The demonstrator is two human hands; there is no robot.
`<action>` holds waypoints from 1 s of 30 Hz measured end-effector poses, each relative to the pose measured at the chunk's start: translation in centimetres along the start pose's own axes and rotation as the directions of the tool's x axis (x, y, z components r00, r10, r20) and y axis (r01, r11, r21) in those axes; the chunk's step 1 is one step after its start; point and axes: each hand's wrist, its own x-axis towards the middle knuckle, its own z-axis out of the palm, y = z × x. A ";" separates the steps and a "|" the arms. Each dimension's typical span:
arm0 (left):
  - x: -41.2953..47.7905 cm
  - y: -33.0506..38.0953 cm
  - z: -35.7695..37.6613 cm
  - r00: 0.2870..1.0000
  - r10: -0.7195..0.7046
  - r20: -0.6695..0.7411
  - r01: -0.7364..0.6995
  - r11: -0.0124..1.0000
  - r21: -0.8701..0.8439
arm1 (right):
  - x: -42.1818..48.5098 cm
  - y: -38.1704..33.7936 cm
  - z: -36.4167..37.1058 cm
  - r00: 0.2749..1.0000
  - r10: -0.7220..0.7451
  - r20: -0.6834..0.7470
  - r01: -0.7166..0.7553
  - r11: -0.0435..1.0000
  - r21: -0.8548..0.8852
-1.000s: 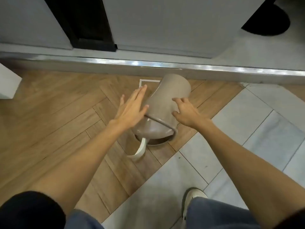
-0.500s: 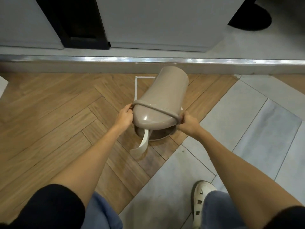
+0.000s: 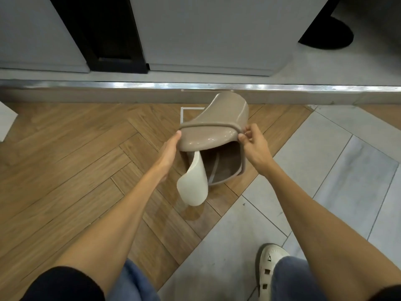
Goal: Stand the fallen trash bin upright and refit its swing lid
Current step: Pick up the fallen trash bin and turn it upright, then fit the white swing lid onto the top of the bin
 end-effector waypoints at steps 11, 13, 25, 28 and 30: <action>-0.4 3.6 -0.8 0.977 0.211 0.043 -0.213 0.977 0.035 | 2.2 -3.7 -4.3 0.990 0.134 0.035 -0.139 0.956 0.259; 0.3 4.1 -1.2 0.972 0.227 0.068 -0.233 0.966 0.111 | 2.3 -4.3 -4.6 0.978 0.190 0.087 -0.207 0.929 0.307; -1.4 10.9 -1.8 0.940 0.269 0.211 -0.320 0.911 0.260 | 0.1 -3.1 -2.8 0.797 0.556 0.236 -0.587 0.618 0.524; -2.7 10.8 -2.3 0.931 0.315 0.185 -0.352 0.907 0.232 | -0.1 -3.7 -2.3 0.807 0.533 0.252 -0.581 0.644 0.498; -3.8 10.5 -2.8 0.917 0.370 0.152 -0.392 0.905 0.164 | -0.4 -4.0 -2.0 0.806 0.535 0.254 -0.586 0.654 0.479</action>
